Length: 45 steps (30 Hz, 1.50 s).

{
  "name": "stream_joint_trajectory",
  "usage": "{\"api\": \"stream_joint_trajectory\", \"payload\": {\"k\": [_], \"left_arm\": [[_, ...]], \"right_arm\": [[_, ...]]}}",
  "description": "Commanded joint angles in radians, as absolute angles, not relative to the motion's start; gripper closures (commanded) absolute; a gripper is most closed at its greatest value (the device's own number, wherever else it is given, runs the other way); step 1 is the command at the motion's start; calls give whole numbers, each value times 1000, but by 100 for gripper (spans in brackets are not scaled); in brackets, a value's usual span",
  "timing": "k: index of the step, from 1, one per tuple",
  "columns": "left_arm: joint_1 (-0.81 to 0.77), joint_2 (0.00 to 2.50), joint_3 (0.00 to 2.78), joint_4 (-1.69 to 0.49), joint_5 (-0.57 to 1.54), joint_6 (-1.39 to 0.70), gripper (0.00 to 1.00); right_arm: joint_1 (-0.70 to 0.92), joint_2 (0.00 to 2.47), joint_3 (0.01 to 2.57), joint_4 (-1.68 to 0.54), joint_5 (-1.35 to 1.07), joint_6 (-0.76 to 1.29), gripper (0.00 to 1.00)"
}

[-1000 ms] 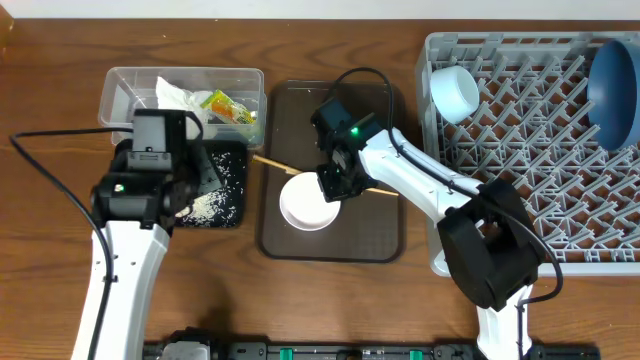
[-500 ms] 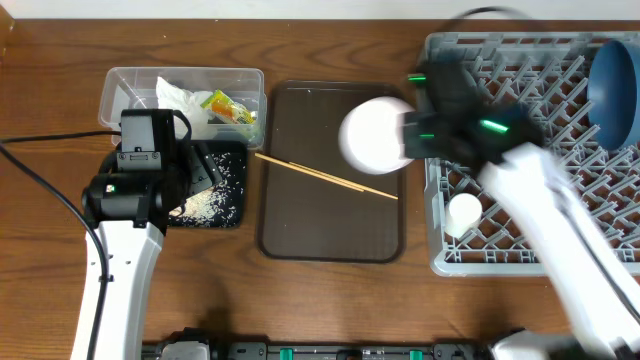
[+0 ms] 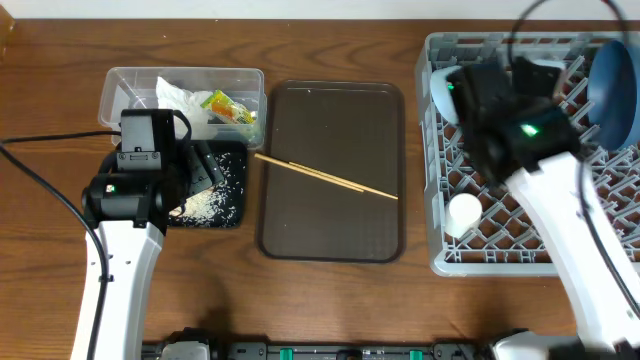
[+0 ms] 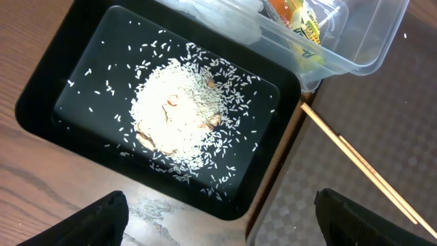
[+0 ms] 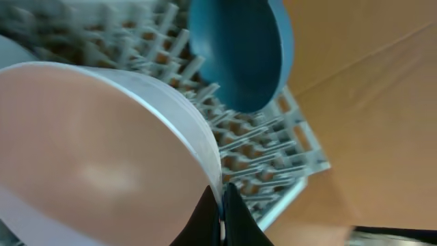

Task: Sort waste into correct bins and load items into the dishwasher rack
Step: 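Carry the white bowl right and place it in the dish rack, then raise the right gripper and move it back over the brown tray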

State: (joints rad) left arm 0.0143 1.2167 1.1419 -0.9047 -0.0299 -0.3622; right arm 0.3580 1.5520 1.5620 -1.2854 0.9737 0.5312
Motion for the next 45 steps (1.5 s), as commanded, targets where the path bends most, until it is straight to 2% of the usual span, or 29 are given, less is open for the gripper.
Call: {"api": "stream_joint_trajectory", "payload": {"k": [1,5,17,27,30,32,34,37,42,45], "left_arm": [[19,1221,1164,-905,-39,-356,10],[19,1221,1164,-905,-39,-356,10],[19,1221,1164,-905,-39,-356,10],[19,1221,1164,-905,-39,-356,10],[19,1221,1164,-905,-39,-356,10],[19,1221,1164,-905,-39,-356,9],[19,1221,1164,-905,-39,-356,10],[19,1221,1164,-905,-39,-356,9],[19,1221,1164,-904,-39,-356,10],[19,1221,1164,-905,-39,-356,9]], "right_arm": [[355,1650,1554,-1287,1192,473,99],[373,1769,1554,-1290,1231,384,99],[447,2002,1554,-1364,1275,384,99],[533,2013,1554,-1357,1241,387,99],[551,2013,1554,-1358,1196,387,96],[559,2013,1554,-1357,1172,387,82],[563,2013,1554,-1359,1170,387,62],[564,2012,1554,-1362,1169,388,46],[561,1983,1577,-1361,1169,388,28],[559,1943,1617,-1357,1153,387,24]]}}
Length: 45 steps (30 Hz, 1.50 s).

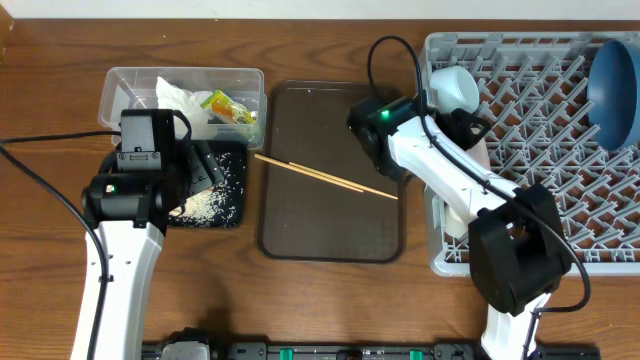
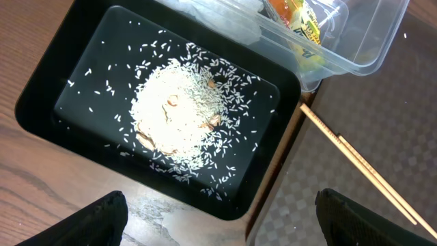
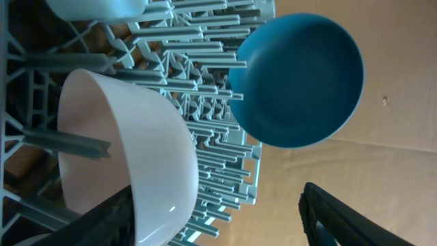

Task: Sort waste into correct bins and load items into the dishwasher rack
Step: 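Raise the right gripper and move it back over the brown tray, then lower the right gripper and grasp a wooden chopstick on the brown tray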

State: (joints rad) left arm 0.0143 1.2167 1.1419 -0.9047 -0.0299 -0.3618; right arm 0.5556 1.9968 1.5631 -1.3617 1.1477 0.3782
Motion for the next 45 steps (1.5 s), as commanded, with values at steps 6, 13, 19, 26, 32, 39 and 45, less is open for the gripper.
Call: {"api": "stream_joint_trajectory", "payload": {"k": [6,13,19,26,32,39,45], "left_arm": [[19,1221,1164,-905,-39,-356,10],[19,1221,1164,-904,-39,-356,9],[19,1221,1164,-905,-39,-356,10],[19,1221,1164,-905,-39,-356,9],[19,1221,1164,-905,-39,-356,10],[19,1221,1164,-904,-39,-356,10],[19,1221,1164,-905,-39,-356,9]], "right_arm": [[540,1837,1706,-1306,949,314,14],[536,1750,1734,-1082,500,155,1],[536,1753,1733,-927,49,139,1],[536,1781,1726,-871,-20,115,1],[535,1787,1716,-862,-20,94,1],[536,1792,1712,-832,-20,44,1],[535,1842,1712,-878,-20,-10,1]]}}
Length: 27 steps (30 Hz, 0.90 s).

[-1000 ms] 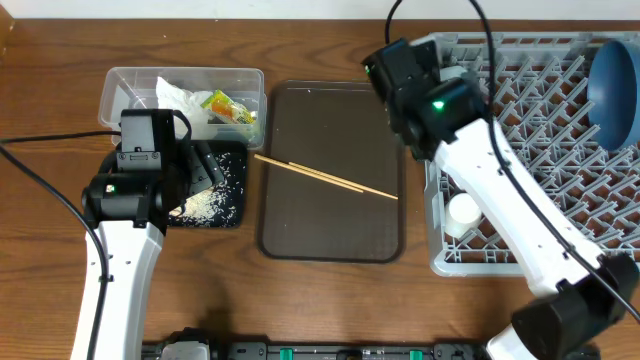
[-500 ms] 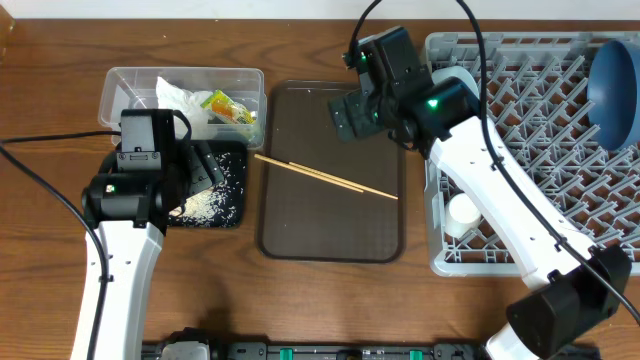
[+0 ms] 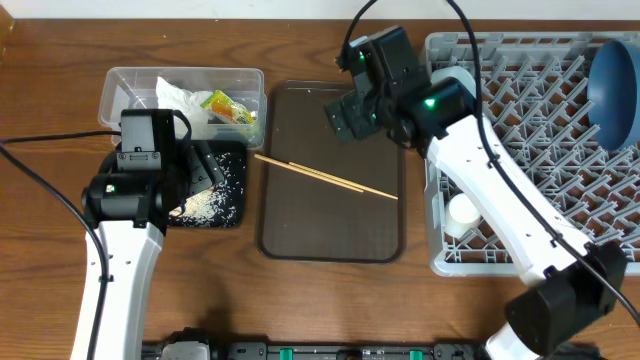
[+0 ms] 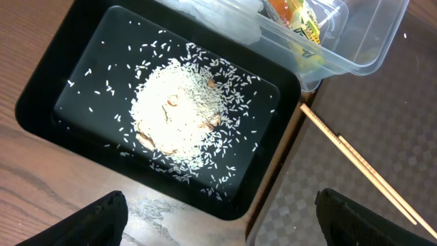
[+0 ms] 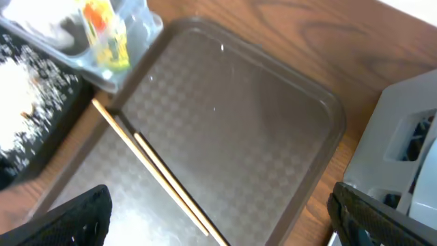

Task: Sort waste into correct bins and load items into the dishwasher rack
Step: 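Lower the right gripper and grasp a wooden chopstick on the brown tray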

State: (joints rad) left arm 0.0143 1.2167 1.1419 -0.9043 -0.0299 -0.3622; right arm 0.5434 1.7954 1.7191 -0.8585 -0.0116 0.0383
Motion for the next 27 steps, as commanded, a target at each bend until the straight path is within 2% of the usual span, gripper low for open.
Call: {"api": "stream_joint_trajectory", "payload": {"k": [1,15,27], "left_arm": [[19,1221,1164,-905,-39,-356,9],[19,1221,1164,-904,-39,-356,10],[19,1221,1164,-905,-39,-356,9]], "right_arm": [[535,1851,1712,-890,-20,-12,1],[567,1945,1711,-958,-24,-136,6],[649,2100,1711,-875,-106,-271,20]]}}
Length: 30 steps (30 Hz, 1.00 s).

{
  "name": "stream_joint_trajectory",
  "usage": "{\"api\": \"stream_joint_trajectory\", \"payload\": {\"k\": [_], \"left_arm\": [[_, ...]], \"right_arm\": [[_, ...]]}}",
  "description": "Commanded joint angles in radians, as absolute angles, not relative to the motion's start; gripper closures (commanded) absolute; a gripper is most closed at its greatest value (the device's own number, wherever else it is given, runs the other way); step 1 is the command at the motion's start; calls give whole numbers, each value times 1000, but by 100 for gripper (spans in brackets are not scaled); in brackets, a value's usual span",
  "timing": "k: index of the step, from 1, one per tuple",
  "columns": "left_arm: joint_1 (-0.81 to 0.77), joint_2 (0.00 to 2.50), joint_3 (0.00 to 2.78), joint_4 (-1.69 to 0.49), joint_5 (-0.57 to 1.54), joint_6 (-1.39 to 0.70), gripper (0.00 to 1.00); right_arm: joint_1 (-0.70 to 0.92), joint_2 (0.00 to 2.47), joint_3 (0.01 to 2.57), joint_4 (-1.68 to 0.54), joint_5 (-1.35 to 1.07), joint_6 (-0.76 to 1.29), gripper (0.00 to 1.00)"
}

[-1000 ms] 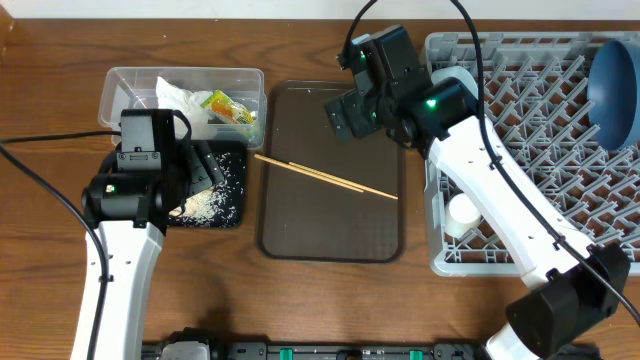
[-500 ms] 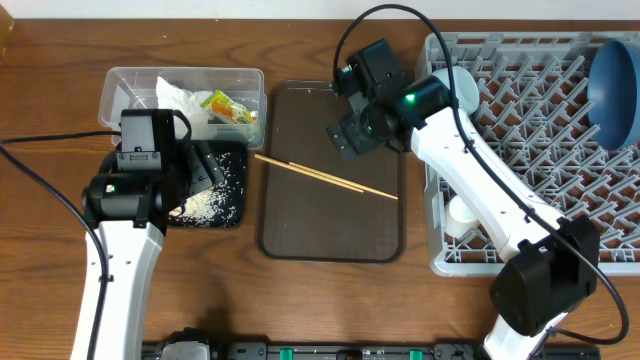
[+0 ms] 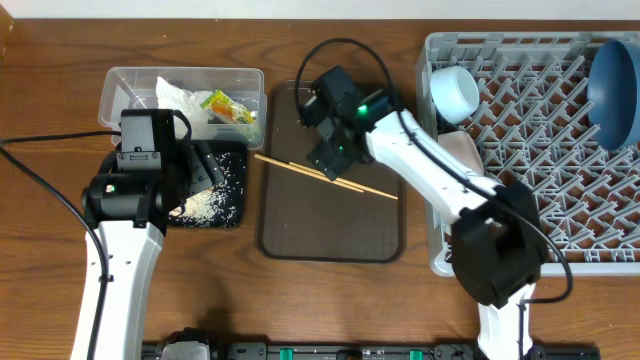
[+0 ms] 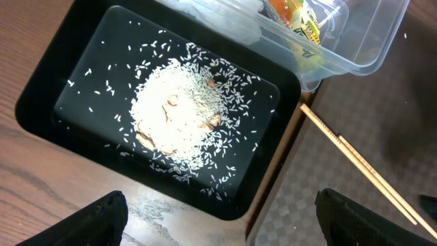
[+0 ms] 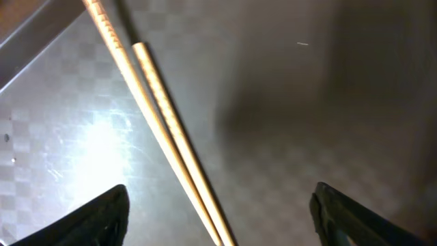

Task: Sort waste into correct bins and load items into the dishwasher rack
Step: 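Lower the right gripper and grasp a wooden chopstick on the brown tray, then carry the chopstick into the rack and stand it upright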

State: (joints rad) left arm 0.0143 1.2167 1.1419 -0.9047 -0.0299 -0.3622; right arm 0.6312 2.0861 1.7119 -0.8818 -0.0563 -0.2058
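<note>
Two wooden chopsticks (image 3: pixel 325 178) lie side by side across the brown tray (image 3: pixel 330 225). My right gripper (image 3: pixel 330 158) hangs low over their left half, open, with nothing held. In the right wrist view the chopsticks (image 5: pixel 171 137) run down between the spread fingers of the right gripper (image 5: pixel 218 219). My left gripper (image 4: pixel 222 222) is open above the near edge of the black tray of rice (image 4: pixel 68 82). The chopsticks' tip (image 4: pixel 355 167) shows at the right of that view.
A clear bin (image 3: pixel 110 90) with wrappers stands behind the black rice tray (image 3: pixel 235 205). The grey dishwasher rack (image 3: pixel 540 150) at the right holds a white bowl (image 3: pixel 452 92) at its far left corner and a blue bowl (image 3: pixel 612 80) at its far right.
My right gripper was above the far part of the brown tray; now it is lower and nearer, just over the chopsticks, still open. The left arm has not moved.
My right gripper was shut on the white bowl's rim over the rack. Then the bowl stood in the rack's far left corner and the gripper was open beside it. Then the gripper was over the brown tray, and now close above the chopsticks. The left arm stayed put.
</note>
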Motion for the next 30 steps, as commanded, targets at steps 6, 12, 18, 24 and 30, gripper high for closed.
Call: {"api": "stream_joint_trajectory", "payload": {"k": [6,12,18,24,30], "left_arm": [[19,1221,1164,-905,-39,-356,10],[19,1221,1164,-905,-39,-356,9],[19,1221,1164,-905,-39,-356,10],[19,1221,1164,-905,-39,-356,9],[19,1221,1164,-905,-39,-356,9]], "right_arm": [[669,2138,1711,-825,-133,-297,30],[690,2179,1711,-800,-142,-312,38],[690,2208,1711,-802,-143,-324,44],[695,2228,1711,-795,-144,-330,50],[695,2244,1710,-794,-146,-331,62]]}}
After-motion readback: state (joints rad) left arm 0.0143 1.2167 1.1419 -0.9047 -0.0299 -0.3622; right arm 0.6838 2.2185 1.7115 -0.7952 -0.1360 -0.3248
